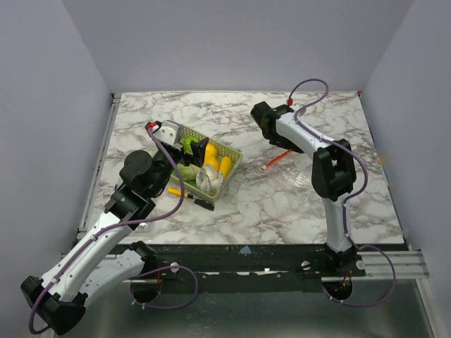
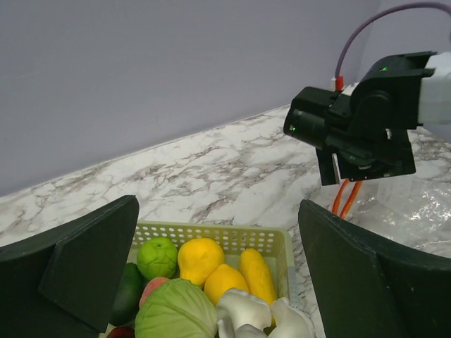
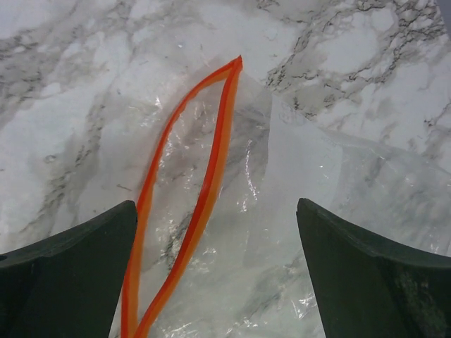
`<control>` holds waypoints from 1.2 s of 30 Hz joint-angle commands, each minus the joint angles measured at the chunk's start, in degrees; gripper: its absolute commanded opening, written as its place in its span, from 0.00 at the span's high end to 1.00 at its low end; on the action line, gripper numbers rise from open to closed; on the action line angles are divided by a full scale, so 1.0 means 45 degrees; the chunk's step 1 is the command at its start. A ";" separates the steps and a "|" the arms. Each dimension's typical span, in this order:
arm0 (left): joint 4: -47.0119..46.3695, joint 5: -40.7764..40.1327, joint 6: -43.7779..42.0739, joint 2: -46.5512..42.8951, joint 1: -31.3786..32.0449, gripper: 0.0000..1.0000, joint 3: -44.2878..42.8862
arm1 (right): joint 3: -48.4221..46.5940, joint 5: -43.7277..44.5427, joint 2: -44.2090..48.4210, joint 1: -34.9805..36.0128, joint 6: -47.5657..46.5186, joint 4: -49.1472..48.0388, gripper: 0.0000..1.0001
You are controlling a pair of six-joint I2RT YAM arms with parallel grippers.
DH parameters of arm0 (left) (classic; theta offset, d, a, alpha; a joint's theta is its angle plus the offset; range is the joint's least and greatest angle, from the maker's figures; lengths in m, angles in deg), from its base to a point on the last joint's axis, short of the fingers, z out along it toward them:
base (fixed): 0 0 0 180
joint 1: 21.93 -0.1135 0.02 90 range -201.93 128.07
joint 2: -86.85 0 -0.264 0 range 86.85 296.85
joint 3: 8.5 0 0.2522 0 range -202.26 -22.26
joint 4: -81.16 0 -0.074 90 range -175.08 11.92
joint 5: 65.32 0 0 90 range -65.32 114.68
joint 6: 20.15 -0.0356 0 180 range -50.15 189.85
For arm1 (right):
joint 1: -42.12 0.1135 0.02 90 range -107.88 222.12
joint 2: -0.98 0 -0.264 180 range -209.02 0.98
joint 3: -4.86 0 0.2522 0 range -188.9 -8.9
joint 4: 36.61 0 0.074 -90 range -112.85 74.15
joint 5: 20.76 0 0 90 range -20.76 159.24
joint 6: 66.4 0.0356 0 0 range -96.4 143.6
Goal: Place the food in the zip-top bag and seal the zipper
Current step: Pick up the zipper food storage bag at the center of the board.
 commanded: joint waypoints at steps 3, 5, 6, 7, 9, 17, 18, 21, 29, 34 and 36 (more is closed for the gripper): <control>-0.0248 -0.0251 -0.0172 -0.0231 0.0359 0.02 0.0136 | -0.0202 0.1251 -0.1092 -0.0038 -0.0196 0.1414 0.12; -0.0242 -0.0251 -0.0172 -0.0221 0.0431 0.02 0.0156 | 0.0117 0.1280 -0.1092 -0.0022 -0.0397 0.1192 0.17; -0.0242 -0.0261 -0.0172 -0.0222 0.0481 0.02 0.0153 | 0.0302 0.1288 -0.1089 -0.0029 -0.0533 0.1029 0.19; -0.0247 -0.0278 -0.0172 -0.0225 0.0498 0.01 0.0156 | 0.0473 0.1264 -0.1078 -0.0036 -0.0685 0.0862 0.21; -0.0242 -0.0301 -0.0172 -0.0209 0.0521 0.01 0.0148 | 0.0794 0.1203 -0.1075 -0.0030 -0.1009 0.0433 0.30; -0.0271 -0.0215 -0.0097 -0.0066 0.0542 0.01 0.0166 | 0.1454 0.1452 -0.1127 -0.0037 -0.1564 -0.0552 0.55; -0.0242 -0.0183 -0.0032 -0.0030 0.0533 0.01 0.0163 | 0.1506 0.1407 -0.1106 -0.0031 -0.1662 -0.0662 0.63; -0.0106 -0.0047 0.0275 0.0113 0.0541 0.01 0.0083 | 0.1567 0.1274 -0.0905 0.0003 -0.1809 -0.0772 0.85; 0.1850 -0.0080 0.1822 0.0999 0.0539 0.01 -0.1144 | 0.3603 0.1272 0.1958 0.0986 -0.4329 -0.2957 0.99; 0.3381 0.0473 0.3782 0.1249 0.0519 0.01 -0.1775 | 0.6728 -0.1768 0.5594 0.1019 -0.7206 -0.7073 0.99; 0.3947 0.0713 0.4535 0.1203 0.0499 0.01 -0.1824 | 0.8203 -0.3275 0.7127 0.1021 -0.8180 -0.8838 0.99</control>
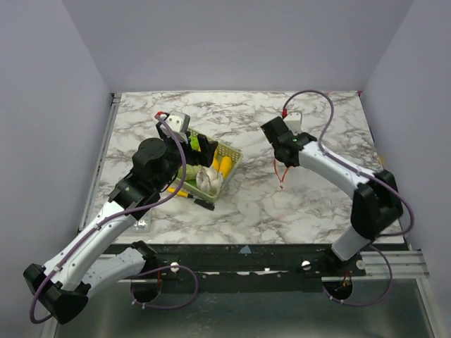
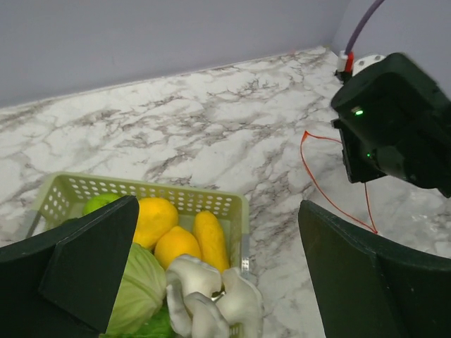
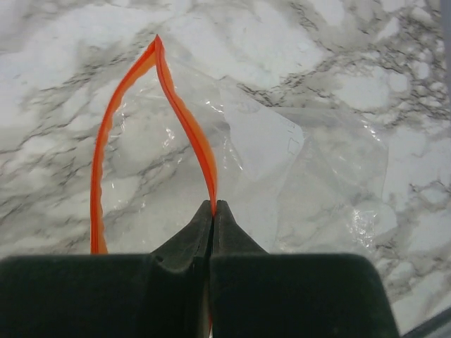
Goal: Place the food in the zip-top bag and seal the zipper
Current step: Pick up the zipper food storage bag at the center of the board, then pick up the fake vegetable from the bin.
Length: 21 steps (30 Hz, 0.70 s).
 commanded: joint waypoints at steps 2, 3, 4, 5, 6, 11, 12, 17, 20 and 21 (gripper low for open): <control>0.2387 0.0726 0.2770 -0.0069 -0.0031 0.01 -0.0576 | 0.3150 -0.3964 0.3613 -0.0091 -0.3316 -0.5427 0.99; 0.2907 0.0707 0.3145 -0.0034 -0.0064 0.02 -0.0750 | 0.3508 -0.4385 0.3980 -0.0091 -0.3445 -0.5741 0.99; 0.3425 0.0721 0.3434 0.0037 -0.0112 0.01 -0.0915 | 0.3701 -0.4643 0.4309 -0.0092 -0.3380 -0.5892 0.99; 0.3837 0.0767 0.3746 0.0103 -0.0145 0.01 -0.1115 | 0.3836 -0.5012 0.4580 -0.0091 -0.3244 -0.6006 0.99; 0.4295 0.0892 0.3945 0.0212 -0.0155 0.01 -0.1255 | 0.3996 -0.5551 0.4808 -0.0091 -0.3201 -0.6211 0.99; 0.6373 0.1363 0.3583 0.1101 -0.0212 0.01 -0.2271 | 0.4792 -0.6776 0.5777 -0.0095 -0.3416 -0.7094 0.99; 0.7017 0.1102 0.3370 0.1467 -0.0237 0.01 -0.2544 | 0.4794 -0.6761 0.5866 -0.0091 -0.3406 -0.7114 0.99; 0.9667 -0.1179 0.2911 0.3391 -0.0468 0.01 -0.3905 | 0.4917 -0.6844 0.6162 -0.0096 -0.3331 -0.7194 0.99; 0.9669 -0.1454 0.3150 0.3850 -0.0806 0.01 -0.3774 | 0.5094 -0.6831 0.6306 -0.0096 -0.3282 -0.7278 0.99; 0.9613 -0.1550 0.3430 0.3966 -0.1019 0.01 -0.3679 | 0.5156 -0.6811 0.6331 -0.0091 -0.3275 -0.7296 0.99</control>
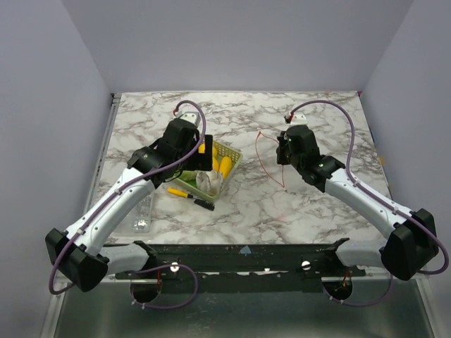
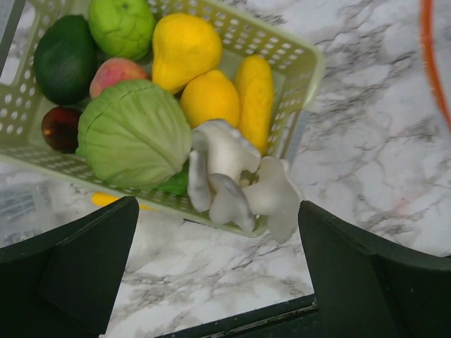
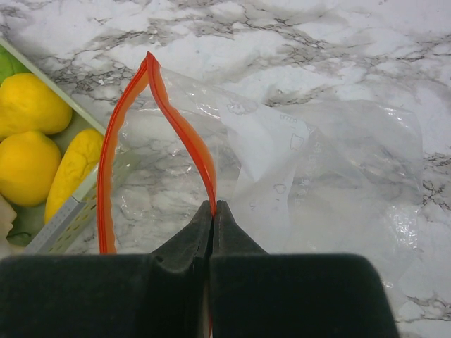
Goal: Place the food in the zip-top bag and seal the zipper
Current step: Pick up the fake vegetable from the bin.
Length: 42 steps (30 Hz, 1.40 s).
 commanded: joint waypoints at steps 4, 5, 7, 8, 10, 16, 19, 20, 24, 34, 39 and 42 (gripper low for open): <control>0.1494 -0.0687 0.1708 0.1018 -0.2127 0.01 0.0291 | 0.0364 -0.0404 0.0452 -0.0004 -0.0061 -0.0519 0.99; 0.1396 -0.0399 0.1990 0.1182 -0.2563 0.01 0.0420 | 0.0395 -0.0441 0.0476 -0.0009 -0.0098 -0.0565 0.99; 0.1207 -0.0002 0.2153 0.1550 -0.3041 0.01 0.0518 | 0.0372 -0.0502 0.0553 -0.0003 -0.0136 -0.0538 0.99; 0.0988 0.0054 0.2004 0.1722 -0.3067 0.01 0.0539 | 0.0365 -0.0508 0.0576 -0.0008 -0.0155 -0.0523 1.00; 0.0734 0.0036 0.1733 0.2133 -0.3086 0.01 0.0482 | 0.0358 -0.0521 0.0682 -0.0020 -0.0186 -0.0473 0.99; -0.0121 0.0016 0.0749 0.3163 -0.3125 0.01 0.0415 | 0.0186 -0.0490 0.0896 -0.0003 -0.0248 -0.0230 0.99; -0.0559 0.0197 0.0535 0.3612 -0.3125 0.01 0.0540 | 0.0082 -0.0583 0.0816 -0.0003 -0.0175 -0.0113 0.99; -0.0764 0.0293 0.0484 0.3741 -0.3135 0.01 0.0619 | 0.0058 -0.0585 0.0787 -0.0011 -0.0174 -0.0071 0.99; -0.1078 0.0195 0.0237 0.4348 -0.3135 0.01 0.0640 | 0.0114 -0.0540 0.0791 -0.0013 -0.0011 0.0068 0.99; -0.1356 -0.0180 -0.0539 0.4590 -0.3125 0.37 0.0942 | 0.0039 -0.0659 0.0762 -0.0003 0.0119 0.0278 0.99; -0.1388 -0.0118 -0.0935 0.3779 -0.3125 0.69 0.0991 | -0.0137 -0.0729 0.0622 -0.0008 0.0146 0.0250 0.99; -0.1371 0.0020 -0.1098 0.3137 -0.3130 0.83 0.0898 | -0.0205 -0.0909 0.0536 -0.0007 0.0224 0.0228 0.99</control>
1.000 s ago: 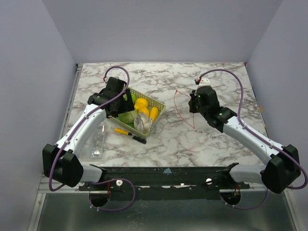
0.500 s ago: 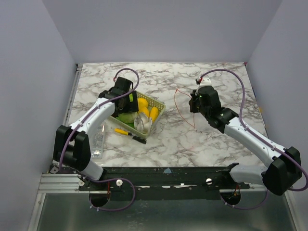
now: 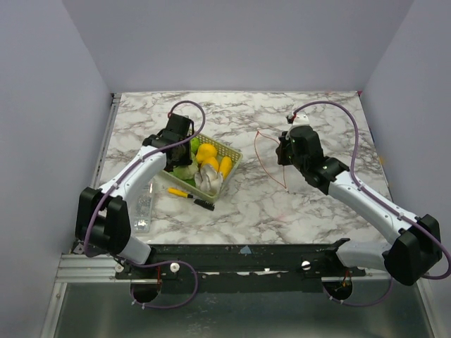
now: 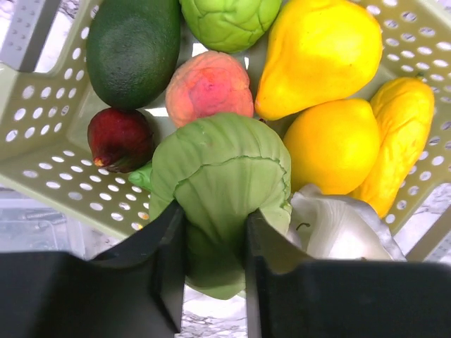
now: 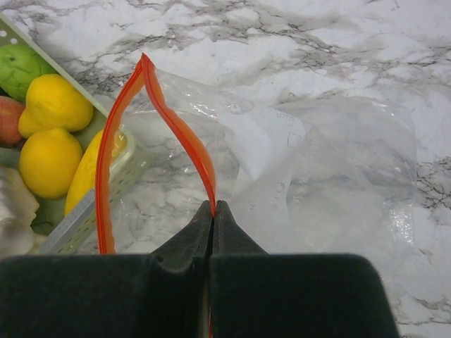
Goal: Place the food in the zip-top bag and seal the zipper
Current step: Pick up the fake vegetable from the bin, then place the fake vegetable in the zipper food storage bag.
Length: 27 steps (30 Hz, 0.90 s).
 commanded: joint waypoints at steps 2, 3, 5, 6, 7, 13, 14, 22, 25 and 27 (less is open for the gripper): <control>-0.0071 0.0083 -0.0601 -0.1568 -0.0017 0.92 -0.0136 | -0.0385 -0.0517 -0.0126 -0.0012 0.0273 0.0210 0.99; -0.0016 0.0209 -0.0614 -0.1841 -0.0017 0.95 -0.0242 | -0.0399 -0.0560 -0.0130 -0.0004 0.0315 0.0202 0.99; 0.0078 0.0783 -0.0633 -0.2486 -0.0019 0.98 -0.0510 | -0.0399 -0.0643 -0.0101 -0.0004 0.0386 0.0190 0.99; 0.0043 0.1259 -0.0634 -0.2826 -0.0018 0.98 -0.0601 | -0.0400 -0.0691 -0.0074 -0.0013 0.0405 0.0163 0.99; -0.0098 0.2081 -0.0601 -0.3273 -0.0017 0.99 -0.0682 | -0.0409 -0.0744 -0.0037 -0.0004 0.0442 0.0115 0.99; -0.3099 0.8008 0.1852 -0.5185 0.0035 1.00 0.0144 | -0.0348 -0.1036 0.0092 -0.0003 0.0821 -0.0190 0.99; -0.4152 0.8769 0.2749 -0.5339 0.0107 1.00 0.0515 | -0.0356 -0.1149 0.0115 -0.0006 0.0915 -0.0247 0.99; -1.0821 0.9367 0.7056 -0.4282 0.1823 1.00 0.1803 | -0.0046 -0.2188 0.0716 -0.0013 0.2527 -0.1055 0.99; -1.1323 0.8830 0.7256 -0.3401 0.2305 1.00 0.1524 | 0.0255 -0.2362 0.1042 -0.0003 0.3422 -0.1417 0.99; -1.1349 0.8573 0.7266 -0.2874 0.2440 1.00 0.1438 | 0.0415 -0.2256 0.1277 -0.0004 0.3914 -0.1505 0.99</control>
